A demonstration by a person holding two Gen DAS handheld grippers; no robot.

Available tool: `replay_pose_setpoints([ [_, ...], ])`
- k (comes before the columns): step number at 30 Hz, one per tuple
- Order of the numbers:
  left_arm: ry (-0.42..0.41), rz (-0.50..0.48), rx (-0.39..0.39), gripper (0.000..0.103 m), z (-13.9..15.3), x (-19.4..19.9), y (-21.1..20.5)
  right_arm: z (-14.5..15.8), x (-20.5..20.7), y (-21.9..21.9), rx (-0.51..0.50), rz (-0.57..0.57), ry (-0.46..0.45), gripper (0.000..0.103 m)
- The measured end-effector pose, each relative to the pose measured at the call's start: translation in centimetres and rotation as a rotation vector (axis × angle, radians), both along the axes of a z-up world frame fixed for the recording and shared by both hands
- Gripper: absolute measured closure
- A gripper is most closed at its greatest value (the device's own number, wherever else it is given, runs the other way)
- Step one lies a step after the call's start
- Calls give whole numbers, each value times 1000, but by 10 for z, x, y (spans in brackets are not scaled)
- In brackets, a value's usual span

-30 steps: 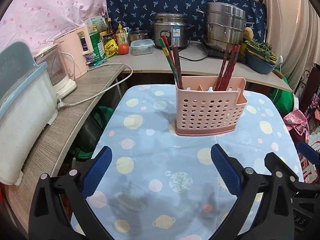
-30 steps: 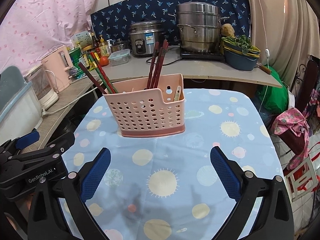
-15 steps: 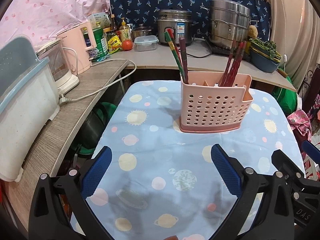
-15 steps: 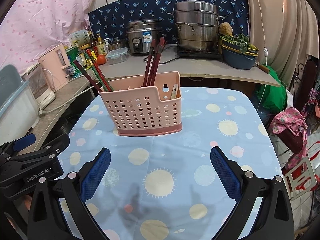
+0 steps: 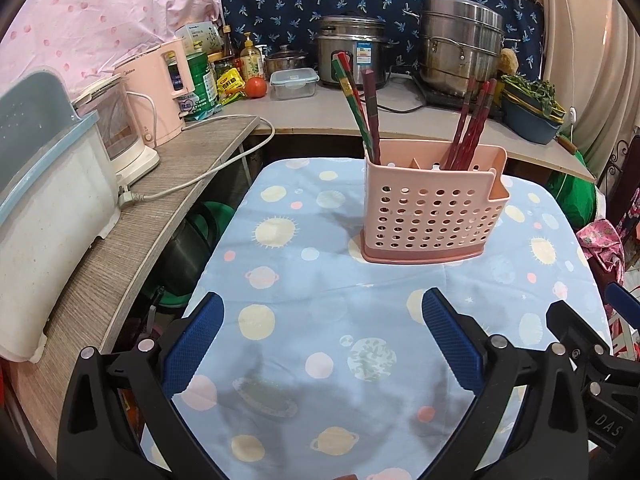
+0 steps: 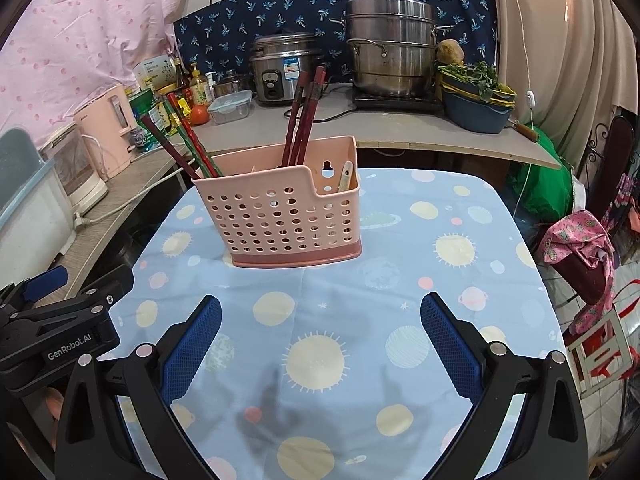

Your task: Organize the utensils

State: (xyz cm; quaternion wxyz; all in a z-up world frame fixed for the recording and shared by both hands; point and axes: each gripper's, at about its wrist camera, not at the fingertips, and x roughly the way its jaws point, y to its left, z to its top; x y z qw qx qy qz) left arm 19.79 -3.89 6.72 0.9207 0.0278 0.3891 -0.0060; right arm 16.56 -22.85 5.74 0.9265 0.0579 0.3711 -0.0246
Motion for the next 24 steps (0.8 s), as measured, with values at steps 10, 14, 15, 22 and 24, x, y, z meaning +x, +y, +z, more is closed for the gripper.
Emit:
replay_pose_setpoints([
  [10,1,1,3,8,-1,2,1,-2,2,-3,-6,-5,3,7],
  [14,2,1,8,8,-2,3,0,-3,2,-4,-3,-6,5,7],
  [15,4,1,10,8,-3,3,0,-4,2,-4,-3,-4,6,7],
  [22,6,1,12,8,-4,5,0,-4,2,-5,-4,-4,7,7],
  [24,5,3,15,8,-5,4,-1,-5,3,-5,-4,-5,8,7],
])
